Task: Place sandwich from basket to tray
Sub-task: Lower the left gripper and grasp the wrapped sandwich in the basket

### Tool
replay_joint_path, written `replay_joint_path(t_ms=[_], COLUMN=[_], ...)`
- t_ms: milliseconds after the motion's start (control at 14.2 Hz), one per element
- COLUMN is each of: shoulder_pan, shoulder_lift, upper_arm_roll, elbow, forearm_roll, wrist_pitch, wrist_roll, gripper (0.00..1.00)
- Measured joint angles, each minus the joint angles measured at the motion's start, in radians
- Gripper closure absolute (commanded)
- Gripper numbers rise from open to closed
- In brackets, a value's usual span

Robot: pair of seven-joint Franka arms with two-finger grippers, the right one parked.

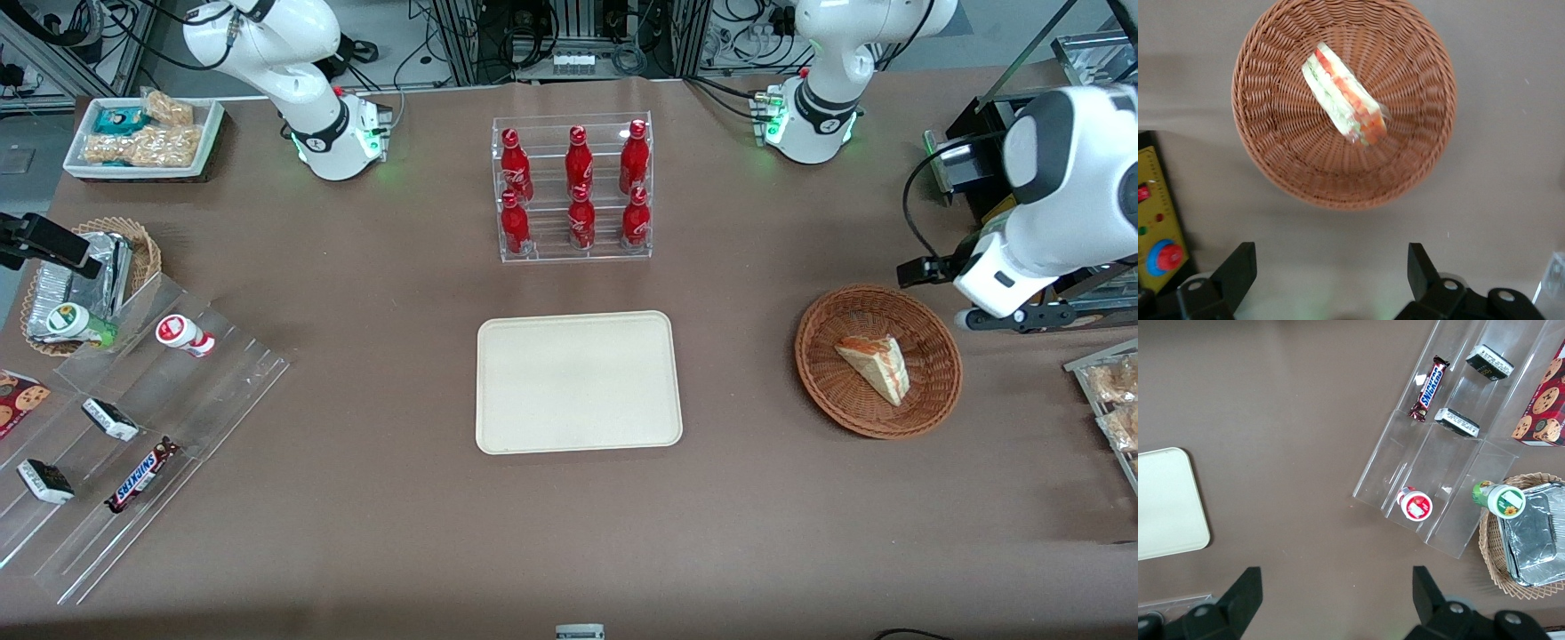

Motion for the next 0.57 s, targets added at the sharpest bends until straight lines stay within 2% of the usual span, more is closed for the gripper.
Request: replay_joint_path(t_ms=[283, 565], shoulder_pan=[0.001, 0.001], shoulder_lift=[0.028, 0.096], upper_arm_roll=[0.019, 0.033], elbow=[-0.117, -0.13], forearm_roll=[0.0, 0.0], wrist_pitch=[0.207, 0.35], wrist_roll=[-0.227, -0.446], gripper=[0.0, 0.0])
